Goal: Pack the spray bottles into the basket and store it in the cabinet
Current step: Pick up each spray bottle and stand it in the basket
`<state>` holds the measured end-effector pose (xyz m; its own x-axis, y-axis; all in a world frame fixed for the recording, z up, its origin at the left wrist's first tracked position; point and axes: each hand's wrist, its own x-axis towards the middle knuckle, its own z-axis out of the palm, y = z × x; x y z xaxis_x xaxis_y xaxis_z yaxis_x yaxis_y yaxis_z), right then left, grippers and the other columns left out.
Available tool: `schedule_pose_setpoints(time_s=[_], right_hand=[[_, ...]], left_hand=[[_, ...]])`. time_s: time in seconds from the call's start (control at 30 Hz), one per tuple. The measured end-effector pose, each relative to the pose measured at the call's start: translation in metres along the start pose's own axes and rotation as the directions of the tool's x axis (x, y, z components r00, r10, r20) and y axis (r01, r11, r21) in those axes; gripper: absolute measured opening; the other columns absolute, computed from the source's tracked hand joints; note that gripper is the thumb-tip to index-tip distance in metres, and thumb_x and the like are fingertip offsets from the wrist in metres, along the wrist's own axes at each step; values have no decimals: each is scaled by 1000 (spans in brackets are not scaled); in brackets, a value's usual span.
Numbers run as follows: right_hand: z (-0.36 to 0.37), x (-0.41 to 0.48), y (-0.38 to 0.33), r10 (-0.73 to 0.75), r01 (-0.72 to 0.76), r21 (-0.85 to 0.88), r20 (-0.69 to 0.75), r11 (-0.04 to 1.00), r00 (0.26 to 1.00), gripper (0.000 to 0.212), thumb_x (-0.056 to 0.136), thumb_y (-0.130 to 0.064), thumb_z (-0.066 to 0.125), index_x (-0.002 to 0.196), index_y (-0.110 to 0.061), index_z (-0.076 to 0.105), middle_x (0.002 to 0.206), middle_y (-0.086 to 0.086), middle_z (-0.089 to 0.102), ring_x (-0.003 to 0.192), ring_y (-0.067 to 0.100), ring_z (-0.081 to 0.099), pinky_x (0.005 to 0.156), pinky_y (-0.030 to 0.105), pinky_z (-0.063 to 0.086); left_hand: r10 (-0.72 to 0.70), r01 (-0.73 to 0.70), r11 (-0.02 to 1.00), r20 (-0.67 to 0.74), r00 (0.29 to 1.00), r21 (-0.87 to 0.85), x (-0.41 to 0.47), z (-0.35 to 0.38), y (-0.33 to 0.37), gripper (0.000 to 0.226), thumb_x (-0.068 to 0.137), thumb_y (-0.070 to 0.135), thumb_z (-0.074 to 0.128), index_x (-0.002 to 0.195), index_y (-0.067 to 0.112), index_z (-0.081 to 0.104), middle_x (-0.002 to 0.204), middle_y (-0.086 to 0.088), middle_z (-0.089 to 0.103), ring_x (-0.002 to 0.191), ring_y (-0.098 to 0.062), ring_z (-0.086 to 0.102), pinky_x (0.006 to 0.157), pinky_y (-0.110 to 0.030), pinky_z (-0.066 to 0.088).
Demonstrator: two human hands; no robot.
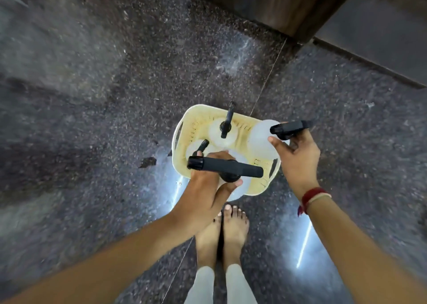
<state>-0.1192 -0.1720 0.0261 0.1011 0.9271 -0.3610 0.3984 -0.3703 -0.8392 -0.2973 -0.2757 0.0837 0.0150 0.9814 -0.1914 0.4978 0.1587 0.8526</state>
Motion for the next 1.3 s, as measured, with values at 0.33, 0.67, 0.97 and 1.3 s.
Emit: schedule_pose_setpoints(time_s=[0.33,0.67,0.97,1.3], right_hand=[[10,-6,23,43,-44,-9,-28,999,999,35,77,-4,73,108,-18,64,99,-1,68,84,0,60,69,2,45],[34,-7,51,33,-30,-197,12,980,999,31,79,-3,62,107,-16,66,91,-7,65,76,-1,56,62,-7,34],[43,3,68,92,-75,-219,67,973,994,36,80,5,59,107,-17,66,91,-7,62,75,1,56,62,-4,39],[55,11,82,135,-109,-209,114,972,984,40,83,5,41,104,-18,65,76,-20,55,54,-17,52,52,2,39]], left_hand=[[42,-40,996,-30,999,74,11,34,-30,19,89,5,60,105,-5,57,112,-17,60,115,-19,43,101,-20,26],[-58,48,994,100,993,96,-1,55,-78,20,90,6,60,110,4,58,116,-9,61,111,-28,54,85,-33,45],[-157,151,986,95,983,69,8,61,-99,24,88,4,62,112,5,61,106,-5,61,97,-24,58,78,-34,49],[-81,-147,926,563,822,348,31,69,-120,50,86,-12,51,128,15,55,150,-1,38,145,-21,19,114,-25,14]])
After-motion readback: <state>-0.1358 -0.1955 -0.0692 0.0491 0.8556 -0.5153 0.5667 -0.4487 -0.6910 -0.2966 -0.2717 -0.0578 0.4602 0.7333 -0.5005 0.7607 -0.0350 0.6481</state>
